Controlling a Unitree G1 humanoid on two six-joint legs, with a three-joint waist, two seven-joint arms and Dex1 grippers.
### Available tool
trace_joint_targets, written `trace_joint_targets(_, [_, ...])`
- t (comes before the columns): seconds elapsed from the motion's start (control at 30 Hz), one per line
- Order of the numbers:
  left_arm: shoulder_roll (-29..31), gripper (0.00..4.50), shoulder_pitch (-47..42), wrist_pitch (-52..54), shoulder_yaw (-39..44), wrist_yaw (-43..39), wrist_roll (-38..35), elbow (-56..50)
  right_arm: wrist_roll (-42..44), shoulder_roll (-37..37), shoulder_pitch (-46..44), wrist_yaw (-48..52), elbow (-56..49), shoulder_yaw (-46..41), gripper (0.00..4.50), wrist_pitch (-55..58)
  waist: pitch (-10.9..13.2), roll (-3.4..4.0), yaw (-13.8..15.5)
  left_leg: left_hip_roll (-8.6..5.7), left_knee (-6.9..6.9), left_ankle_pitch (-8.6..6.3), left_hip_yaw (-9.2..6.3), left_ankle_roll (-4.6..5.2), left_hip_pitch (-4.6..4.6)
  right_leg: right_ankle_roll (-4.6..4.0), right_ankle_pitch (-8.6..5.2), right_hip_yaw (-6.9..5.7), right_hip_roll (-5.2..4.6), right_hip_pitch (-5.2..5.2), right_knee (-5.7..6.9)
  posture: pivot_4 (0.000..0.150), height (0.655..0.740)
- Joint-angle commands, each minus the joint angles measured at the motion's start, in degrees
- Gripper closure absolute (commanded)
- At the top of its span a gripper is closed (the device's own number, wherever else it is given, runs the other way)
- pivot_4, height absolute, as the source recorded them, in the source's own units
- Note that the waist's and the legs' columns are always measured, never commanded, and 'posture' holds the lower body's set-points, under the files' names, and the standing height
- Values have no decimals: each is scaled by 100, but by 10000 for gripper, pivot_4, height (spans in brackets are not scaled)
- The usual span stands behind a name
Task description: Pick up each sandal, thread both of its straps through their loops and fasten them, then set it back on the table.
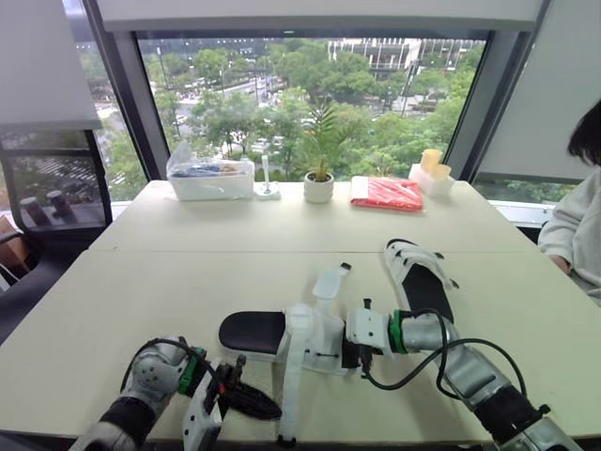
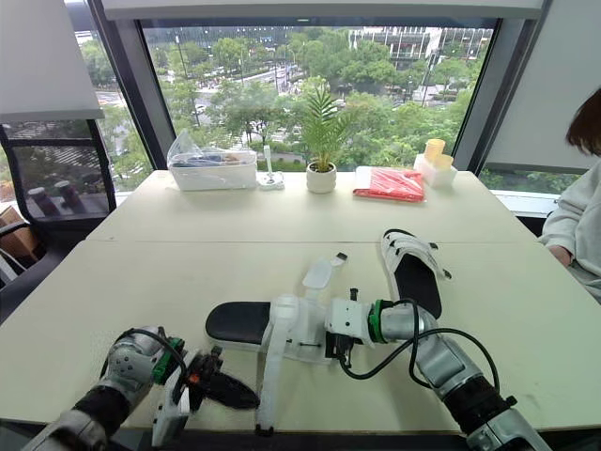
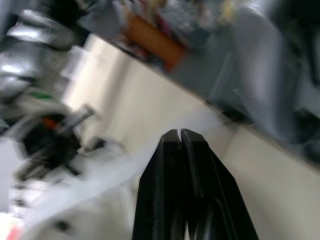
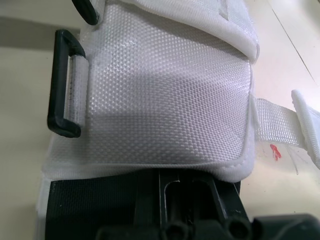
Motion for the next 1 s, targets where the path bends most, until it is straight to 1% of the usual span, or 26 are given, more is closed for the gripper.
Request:
trace_joint_targets(0.03, [-33,44623,-29,-201,279,556,982,975,-331,31,66,-54,391,133,45000,201,-25,37,-1,1,-1,-1,0,1,7,1,0,0,1,16,1,1500,7374])
trace_joint_targets(0.07, [-35,44623,-64,-191,337,771,1125,1085,-334,31,71,-50,390,124,45000,197,-38,58,-1,2,-3,-1,0,2,16,2,-1,-1,4,30,1,1500,7374])
trace_joint_targets(0.13, [29,44623,-83,84,354,1189,1254,1213,-339,16,81,-42,391,115,45000,184,-42,67,8,5,-11,-2,0,4,46,13,-4,-1,8,47,5,1500,7374])
trace_joint_targets(0.17, [93,44623,-16,410,258,1219,994,1136,-340,4,89,-39,392,111,45000,176,-44,69,12,5,-18,-2,-2,4,69,25,-11,-1,8,49,10,1500,7374])
trace_joint_targets(0.2, [148,42214,59,773,186,1212,766,1030,-341,-8,100,-34,388,105,45000,170,-45,71,8,7,-22,-3,-4,6,78,32,-15,-2,9,55,14,1500,7374])
trace_joint_targets(0.27, [215,35547,255,1859,193,1048,213,621,-339,-16,112,-30,384,99,45000,171,-45,72,-8,7,-23,-3,-6,6,75,45,-11,-2,10,51,26,1500,7374])
trace_joint_targets(0.3, [269,30676,369,2572,221,953,26,323,-338,-21,117,-25,380,99,45000,170,-42,66,-13,7,-25,-3,-5,7,72,45,-11,-1,10,51,27,1500,7374])
trace_joint_targets(0.33, [344,24900,498,3295,227,831,-194,-63,-335,-24,125,-20,373,98,45000,169,-38,60,-15,7,-27,-4,-6,7,70,46,-10,-1,12,43,30,1500,7374])
trace_joint_targets(0.37, [449,21332,654,4101,214,738,-419,-549,-334,-27,134,-14,365,99,45000,167,-33,49,-15,8,-28,-4,-6,8,67,46,-11,-1,13,44,32,1500,7374])
trace_joint_targets(0.4, [532,15295,779,4697,215,684,-573,-940,-334,-29,140,-10,359,99,45000,165,-30,44,-24,10,-27,-4,-7,8,67,46,-11,-2,15,40,32,1500,7374])
trace_joint_targets(0.43, [784,11057,902,6136,155,670,-957,-1666,-336,-24,143,-7,352,105,45000,168,-29,44,-27,12,-28,-4,-7,8,65,45,-11,-1,16,43,31,1500,7374])
trace_joint_targets(0.47, [1005,5791,989,7386,121,694,-1292,-2285,-337,-24,147,-4,343,109,45000,170,-26,40,-31,11,-29,-5,-5,9,65,45,-11,2,16,44,30,1500,7374])
trace_joint_targets(0.5, [1259,1677,1000,9007,114,841,-1912,-2891,-342,-20,146,1,339,117,45000,168,-16,32,-32,11,-31,-5,-5,10,62,45,-11,4,16,50,31,1500,7374])
trace_joint_targets(0.53, [1494,1677,919,10568,115,932,-2529,-3323,-349,-10,140,6,338,129,45000,169,-1,20,-25,12,-32,-5,-6,10,62,43,-12,5,17,46,32,1500,7374])
trace_joint_targets(0.57, [1653,1677,831,11604,146,948,-2937,-3585,-357,7,130,9,342,139,45000,171,18,7,-22,15,-31,-5,-8,10,63,43,-13,4,17,45,35,1500,7374])
trace_joint_targets(0.6, [1769,1677,766,12359,185,965,-3195,-3786,-364,25,117,9,351,151,45000,174,25,1,-26,16,-30,-5,-15,10,65,43,-13,0,23,38,33,1500,7374])
trace_joint_targets(0.67, [1861,1677,668,13351,280,1075,-3475,-4023,-378,50,96,11,372,170,45000,170,26,0,-42,16,-28,-6,-19,10,69,47,-17,-3,26,37,32,1500,7374])
trace_joint_targets(0.73, [1843,1677,534,14366,371,1302,-3735,-4047,-391,75,73,10,392,188,45000,165,29,-6,-52,16,-30,-7,-19,11,69,48,-21,-3,26,37,30,1500,7374])
trace_joint_targets(0.8, [1920,1677,577,14806,264,1254,-3717,-4206,-397,97,49,16,407,198,45000,167,36,-16,-64,16,-39,-7,-19,11,67,44,-21,-1,27,35,32,1500,7374])
trace_joint_targets(0.87, [1956,1677,715,14895,183,1192,-3603,-4441,-399,101,37,22,405,210,45000,167,40,-23,-68,16,-57,-5,-14,7,66,39,-22,10,29,35,33,1500,7374])
trace_joint_targets(0.93, [1806,1677,801,14872,139,1370,-3405,-4559,-396,97,51,28,380,212,45000,170,40,-24,-58,17,-70,-3,-14,5,68,29,-27,12,26,32,31,1500,7374])
trace_joint_targets(1.0, [1602,1677,825,14931,174,1538,-3359,-4611,-393,93,79,36,348,207,45000,180,42,-28,-42,17,-75,0,-14,-2,68,22,-29,17,14,31,30,1500,7374])
